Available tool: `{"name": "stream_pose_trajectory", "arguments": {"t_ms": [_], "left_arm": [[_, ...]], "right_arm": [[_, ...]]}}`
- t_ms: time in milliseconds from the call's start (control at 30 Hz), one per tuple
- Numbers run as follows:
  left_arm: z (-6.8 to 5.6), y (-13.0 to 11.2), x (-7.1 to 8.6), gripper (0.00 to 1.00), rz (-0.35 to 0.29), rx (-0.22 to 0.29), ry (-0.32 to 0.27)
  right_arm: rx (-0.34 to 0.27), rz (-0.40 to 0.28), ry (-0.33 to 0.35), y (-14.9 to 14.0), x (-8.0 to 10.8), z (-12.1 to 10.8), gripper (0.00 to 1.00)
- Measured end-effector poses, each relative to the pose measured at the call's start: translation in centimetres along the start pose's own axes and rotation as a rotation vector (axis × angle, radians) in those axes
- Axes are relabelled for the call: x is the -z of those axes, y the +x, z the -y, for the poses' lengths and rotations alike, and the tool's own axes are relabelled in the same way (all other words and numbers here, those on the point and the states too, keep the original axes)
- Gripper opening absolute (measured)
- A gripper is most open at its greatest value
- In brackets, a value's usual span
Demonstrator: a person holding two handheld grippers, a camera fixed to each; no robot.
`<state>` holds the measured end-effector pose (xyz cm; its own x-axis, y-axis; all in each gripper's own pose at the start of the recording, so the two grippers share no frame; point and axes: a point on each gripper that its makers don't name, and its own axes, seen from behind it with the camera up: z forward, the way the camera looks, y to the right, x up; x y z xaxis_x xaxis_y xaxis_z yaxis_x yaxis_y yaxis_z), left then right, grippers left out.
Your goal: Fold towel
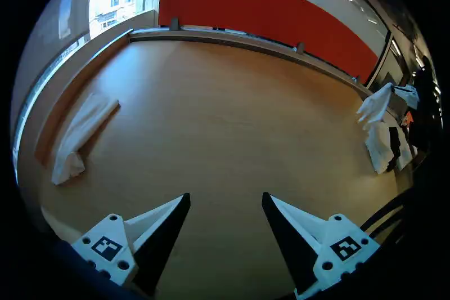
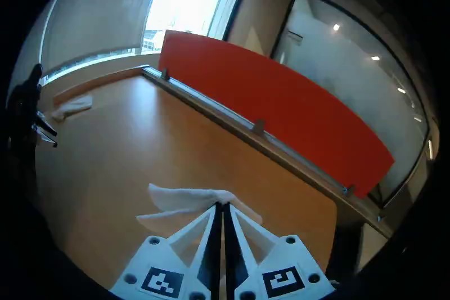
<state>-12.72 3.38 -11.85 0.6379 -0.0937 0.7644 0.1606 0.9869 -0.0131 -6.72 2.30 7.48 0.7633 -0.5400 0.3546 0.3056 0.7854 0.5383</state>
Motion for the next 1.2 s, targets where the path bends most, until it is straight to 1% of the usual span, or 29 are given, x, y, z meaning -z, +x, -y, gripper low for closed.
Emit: {"name": "stream_pose_trajectory", "arguments": {"t_ms": [200,400,500,700,900,1200], "left_arm": [[-0.3,-0.1,0.0,0.95,0.006,-0.004,0.002],[-0.8,0.0,-0.1,0.95,0.009,-0.011,0.002],[-1.0,0.2,-0.2,0.95,0.008,-0.015,0.001],[-1.5,0.3,-0.3,0.95,0.009,-0.024,0.001],[-2.1,0.3,-0.5,0.95,0.011,-0.026,-0.003],[-2.4,0.4,-0.6,0.95,0.013,-0.032,-0.006]], "right_arm": [[-0.006,0.028,-0.035,-1.7,0.6,-2.9,0.02],[-0.026,0.040,-0.075,-3.0,1.2,-5.6,0.02],[-0.039,0.037,-0.089,-3.2,1.5,-6.8,0.02],[-0.037,0.053,-0.113,-4.0,2.1,-8.8,0.02],[-0.047,0.064,-0.133,-4.9,2.6,-9.9,0.02],[-0.056,0.075,-0.143,-5.8,3.2,-10.2,0.02]]}}
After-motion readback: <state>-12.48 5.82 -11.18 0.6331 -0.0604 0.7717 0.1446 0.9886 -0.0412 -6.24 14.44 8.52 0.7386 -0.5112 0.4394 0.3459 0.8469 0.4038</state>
